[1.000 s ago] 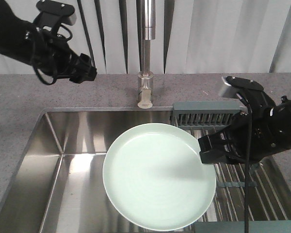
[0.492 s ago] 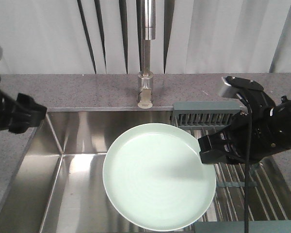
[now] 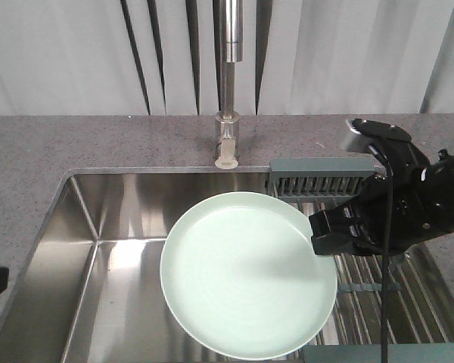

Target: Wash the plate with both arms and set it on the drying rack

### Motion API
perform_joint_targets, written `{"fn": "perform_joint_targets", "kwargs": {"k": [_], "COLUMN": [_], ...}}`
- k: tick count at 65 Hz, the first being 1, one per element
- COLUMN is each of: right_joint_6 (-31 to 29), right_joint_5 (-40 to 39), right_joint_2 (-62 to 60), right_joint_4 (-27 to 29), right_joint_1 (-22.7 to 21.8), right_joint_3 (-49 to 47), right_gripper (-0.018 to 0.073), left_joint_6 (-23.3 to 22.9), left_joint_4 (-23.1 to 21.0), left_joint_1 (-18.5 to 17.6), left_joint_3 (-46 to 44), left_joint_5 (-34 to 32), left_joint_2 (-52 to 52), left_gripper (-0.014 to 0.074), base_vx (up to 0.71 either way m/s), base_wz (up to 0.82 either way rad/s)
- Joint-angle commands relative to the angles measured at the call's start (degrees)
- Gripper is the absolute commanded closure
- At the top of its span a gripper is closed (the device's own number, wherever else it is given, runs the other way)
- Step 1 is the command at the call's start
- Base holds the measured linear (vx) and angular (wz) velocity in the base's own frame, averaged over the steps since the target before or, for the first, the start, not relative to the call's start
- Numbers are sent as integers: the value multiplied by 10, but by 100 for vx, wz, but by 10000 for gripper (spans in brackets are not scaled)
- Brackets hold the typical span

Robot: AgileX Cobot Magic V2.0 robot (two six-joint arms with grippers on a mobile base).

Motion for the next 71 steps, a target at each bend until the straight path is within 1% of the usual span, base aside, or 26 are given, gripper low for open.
{"fn": "perform_joint_targets", "kwargs": {"k": [1, 6, 10, 20, 28, 47, 71], "right_joint_6": [-6, -6, -6, -6, -6, -6, -6], "right_joint_5": [-13, -13, -13, -13, -13, -13, -13], "right_joint_2": [-17, -17, -17, -17, -17, -17, -17], "right_joint_4": [21, 21, 21, 21, 21, 21, 21], "right_joint_1": [0, 0, 0, 0, 0, 0, 0], "right_joint_3": [-15, -15, -15, -15, -15, -15, -15], "right_gripper": [561, 561, 561, 561, 561, 561, 561], "left_joint_6": [-7, -14, -28, -68, -71, -71, -71], "left_joint_4": [8, 18, 31, 78, 104, 105, 105], "left_joint_1": [-3, -3, -3, -3, -3, -3, -3], "left_joint_3": [9, 20, 25, 30, 30, 30, 30], "left_joint_5": [-9, 8, 24, 52, 51, 35, 36], "left_joint_2": [-47, -82, -105, -153, -165, -164, -164], "left_gripper": [101, 101, 101, 101, 101, 101, 101], "base_vx": [0, 0, 0, 0, 0, 0, 0], "base_wz": [0, 0, 0, 0, 0, 0, 0]}}
